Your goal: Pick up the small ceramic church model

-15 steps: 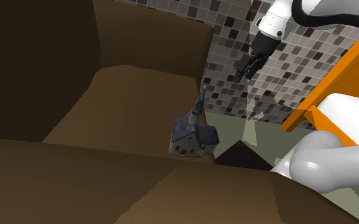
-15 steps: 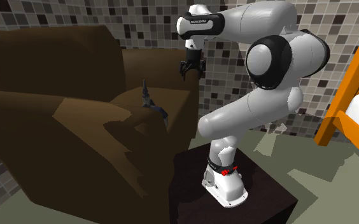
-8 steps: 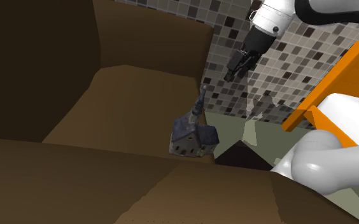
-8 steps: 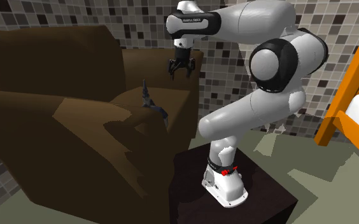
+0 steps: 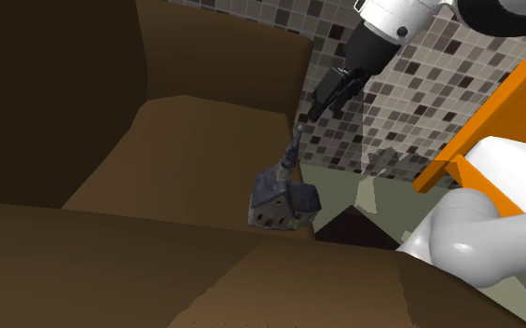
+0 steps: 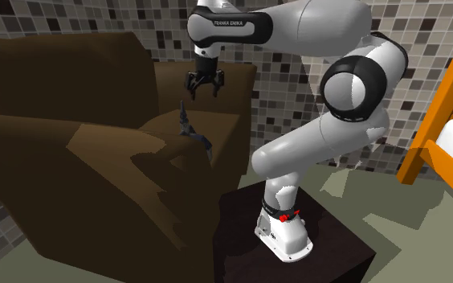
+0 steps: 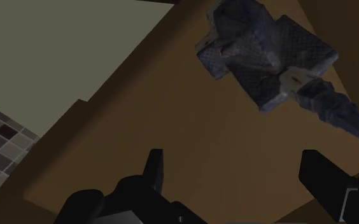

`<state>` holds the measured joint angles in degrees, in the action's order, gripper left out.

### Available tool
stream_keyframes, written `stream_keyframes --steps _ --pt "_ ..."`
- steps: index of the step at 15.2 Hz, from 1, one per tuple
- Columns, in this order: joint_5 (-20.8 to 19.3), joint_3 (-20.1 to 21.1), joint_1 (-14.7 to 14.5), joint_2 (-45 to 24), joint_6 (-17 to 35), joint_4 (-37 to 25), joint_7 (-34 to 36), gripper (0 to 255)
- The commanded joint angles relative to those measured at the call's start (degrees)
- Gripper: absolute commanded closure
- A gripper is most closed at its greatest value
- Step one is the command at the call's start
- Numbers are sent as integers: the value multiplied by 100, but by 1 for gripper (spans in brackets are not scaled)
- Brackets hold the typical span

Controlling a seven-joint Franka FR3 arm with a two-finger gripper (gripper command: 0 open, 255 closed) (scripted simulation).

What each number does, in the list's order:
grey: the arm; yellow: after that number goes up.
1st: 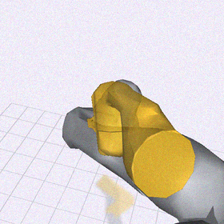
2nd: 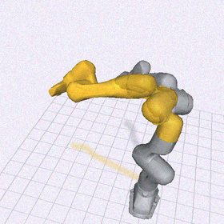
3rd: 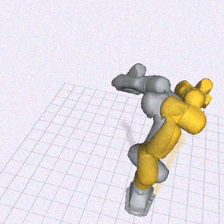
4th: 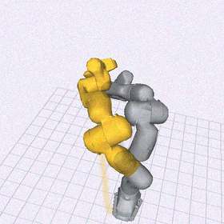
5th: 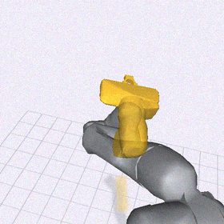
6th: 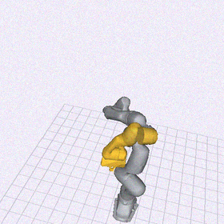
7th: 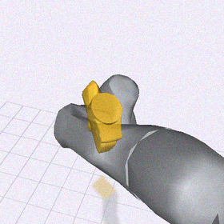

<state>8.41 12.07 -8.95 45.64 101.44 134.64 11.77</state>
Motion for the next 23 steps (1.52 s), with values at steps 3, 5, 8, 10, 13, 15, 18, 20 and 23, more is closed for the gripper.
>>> stream_keyframes --steps 3,5,8,10,13,15,18,20,23 --pt "163 459 -171 -107 159 -242 320 0" --pt "223 700 -239 -189 244 -387 486 0" --pt "271 895 -289 -238 378 -416 609 0" --pt "297 917 -306 -201 518 -239 606 0" --pt "336 954 -332 -154 729 19 603 0" --pt "358 975 -346 -133 841 152 602 0" --pt "357 979 -345 -139 840 144 606 255" --pt "357 979 -345 -140 839 143 606 255" --pt "355 976 -343 -141 838 140 604 255"
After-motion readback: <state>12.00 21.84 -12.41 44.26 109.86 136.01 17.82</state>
